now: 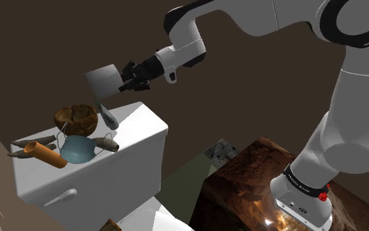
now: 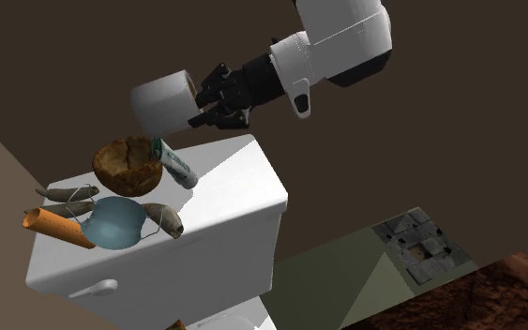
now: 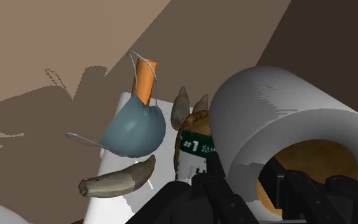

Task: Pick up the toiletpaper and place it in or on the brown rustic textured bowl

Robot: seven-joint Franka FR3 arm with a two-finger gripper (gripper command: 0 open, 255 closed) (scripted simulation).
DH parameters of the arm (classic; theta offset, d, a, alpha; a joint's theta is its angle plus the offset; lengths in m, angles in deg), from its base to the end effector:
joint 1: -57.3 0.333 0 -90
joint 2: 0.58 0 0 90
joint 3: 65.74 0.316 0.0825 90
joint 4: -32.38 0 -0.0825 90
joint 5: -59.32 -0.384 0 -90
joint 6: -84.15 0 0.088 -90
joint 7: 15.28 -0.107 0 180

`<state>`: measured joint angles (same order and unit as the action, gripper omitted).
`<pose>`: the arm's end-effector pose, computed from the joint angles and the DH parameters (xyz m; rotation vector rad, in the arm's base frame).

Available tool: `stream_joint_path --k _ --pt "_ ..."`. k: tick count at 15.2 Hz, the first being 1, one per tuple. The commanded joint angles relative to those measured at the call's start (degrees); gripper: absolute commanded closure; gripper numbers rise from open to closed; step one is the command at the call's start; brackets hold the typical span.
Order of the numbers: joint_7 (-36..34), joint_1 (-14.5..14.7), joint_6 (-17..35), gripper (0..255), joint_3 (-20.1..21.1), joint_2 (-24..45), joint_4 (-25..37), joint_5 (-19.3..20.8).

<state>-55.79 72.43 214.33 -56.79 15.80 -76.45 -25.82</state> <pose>0.5763 0.2781 0.3818 -1.5994 1.2553 0.6661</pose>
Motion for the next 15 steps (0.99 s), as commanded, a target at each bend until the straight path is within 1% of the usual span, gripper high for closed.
stream_joint_path --k 1,5,8,15 --pt "-1.21 1.78 2.49 255 0.96 2.57 3.40 -0.18" --pt "-4.06 5.39 6.85 255 2.28 8.25 10.86 0.62" --pt "-7.09 8.47 9.92 255 2.85 13.27 17.71 2.25" --pt "-2.36 8.09 10.49 255 3.44 16.07 17.36 -0.61"
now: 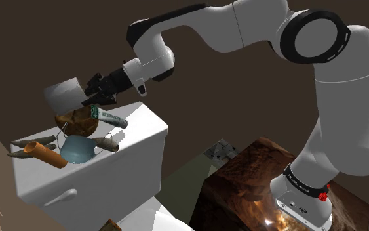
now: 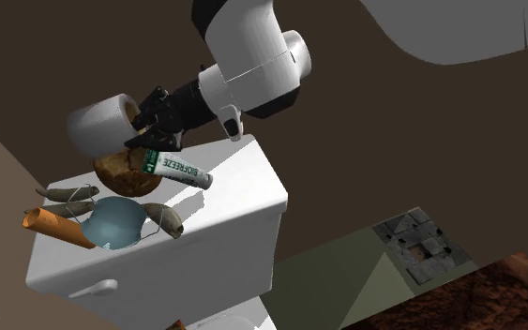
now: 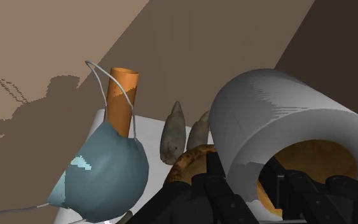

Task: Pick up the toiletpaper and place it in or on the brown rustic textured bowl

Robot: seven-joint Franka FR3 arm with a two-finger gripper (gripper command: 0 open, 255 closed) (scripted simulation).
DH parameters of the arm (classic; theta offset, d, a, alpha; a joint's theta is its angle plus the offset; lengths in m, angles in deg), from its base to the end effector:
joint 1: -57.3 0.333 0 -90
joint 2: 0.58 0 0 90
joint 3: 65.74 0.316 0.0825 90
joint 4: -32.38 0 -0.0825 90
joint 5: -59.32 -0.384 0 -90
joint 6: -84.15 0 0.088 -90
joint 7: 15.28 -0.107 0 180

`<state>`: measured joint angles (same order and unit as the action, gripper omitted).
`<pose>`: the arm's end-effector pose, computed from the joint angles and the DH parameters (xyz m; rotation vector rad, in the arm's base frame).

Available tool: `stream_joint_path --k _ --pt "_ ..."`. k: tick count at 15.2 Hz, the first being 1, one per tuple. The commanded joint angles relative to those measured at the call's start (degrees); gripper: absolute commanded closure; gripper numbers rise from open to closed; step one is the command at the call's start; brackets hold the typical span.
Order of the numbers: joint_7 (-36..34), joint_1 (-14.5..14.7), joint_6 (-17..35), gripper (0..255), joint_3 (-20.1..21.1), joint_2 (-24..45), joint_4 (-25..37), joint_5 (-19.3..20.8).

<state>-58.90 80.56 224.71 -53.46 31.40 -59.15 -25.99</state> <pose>0.5984 0.3977 0.3450 -1.5977 1.2565 0.6658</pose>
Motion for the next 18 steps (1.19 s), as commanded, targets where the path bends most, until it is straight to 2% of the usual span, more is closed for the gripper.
stream_joint_path --k 1,12,13,18 --pt "1.41 -0.10 0.18 255 0.19 0.89 0.04 -0.84" --pt "3.26 -0.23 0.34 255 0.39 2.15 0.07 -1.93" --pt "3.15 -0.24 0.28 0 0.34 2.27 0.27 -1.81" --pt "3.26 -0.23 0.34 0 0.39 2.15 0.07 -1.93"
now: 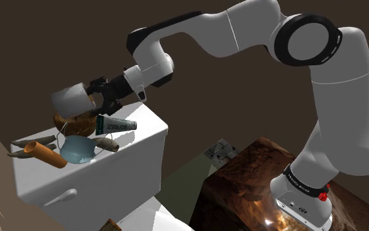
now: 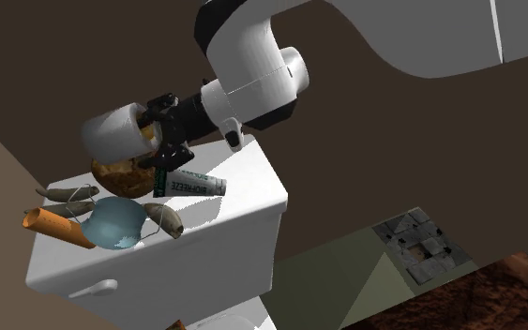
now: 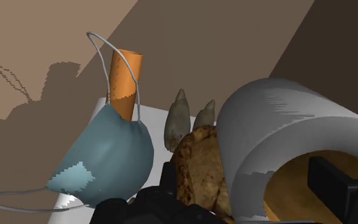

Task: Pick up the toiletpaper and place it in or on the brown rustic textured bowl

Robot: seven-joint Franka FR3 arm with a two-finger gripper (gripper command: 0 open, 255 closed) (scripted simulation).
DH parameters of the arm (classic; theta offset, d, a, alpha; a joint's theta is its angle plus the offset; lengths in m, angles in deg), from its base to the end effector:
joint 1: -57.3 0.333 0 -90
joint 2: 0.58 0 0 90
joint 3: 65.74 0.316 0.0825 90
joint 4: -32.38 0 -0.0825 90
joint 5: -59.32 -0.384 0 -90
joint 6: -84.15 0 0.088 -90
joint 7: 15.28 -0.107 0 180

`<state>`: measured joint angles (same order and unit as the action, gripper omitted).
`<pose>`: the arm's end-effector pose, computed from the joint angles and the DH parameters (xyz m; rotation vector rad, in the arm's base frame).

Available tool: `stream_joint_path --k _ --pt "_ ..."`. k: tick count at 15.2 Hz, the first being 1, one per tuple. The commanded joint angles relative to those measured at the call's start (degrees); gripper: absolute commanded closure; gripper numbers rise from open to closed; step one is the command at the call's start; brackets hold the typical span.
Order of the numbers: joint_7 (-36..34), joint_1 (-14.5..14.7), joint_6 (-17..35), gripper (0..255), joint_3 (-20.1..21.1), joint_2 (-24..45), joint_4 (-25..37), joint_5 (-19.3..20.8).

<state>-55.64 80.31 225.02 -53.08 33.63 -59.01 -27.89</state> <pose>0.5988 0.3980 0.3191 -1.5975 1.2553 0.6653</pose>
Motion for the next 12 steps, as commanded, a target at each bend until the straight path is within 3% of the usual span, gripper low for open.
stream_joint_path --k 1,4,12 --pt "0.37 -0.93 -0.88 0 -0.13 -1.89 -2.14 -0.16" --pt "1.02 -3.45 -3.60 0 -0.72 -6.71 -7.42 -0.15" --pt "1.02 -3.43 -3.61 0 -0.74 -6.71 -7.42 -0.15"
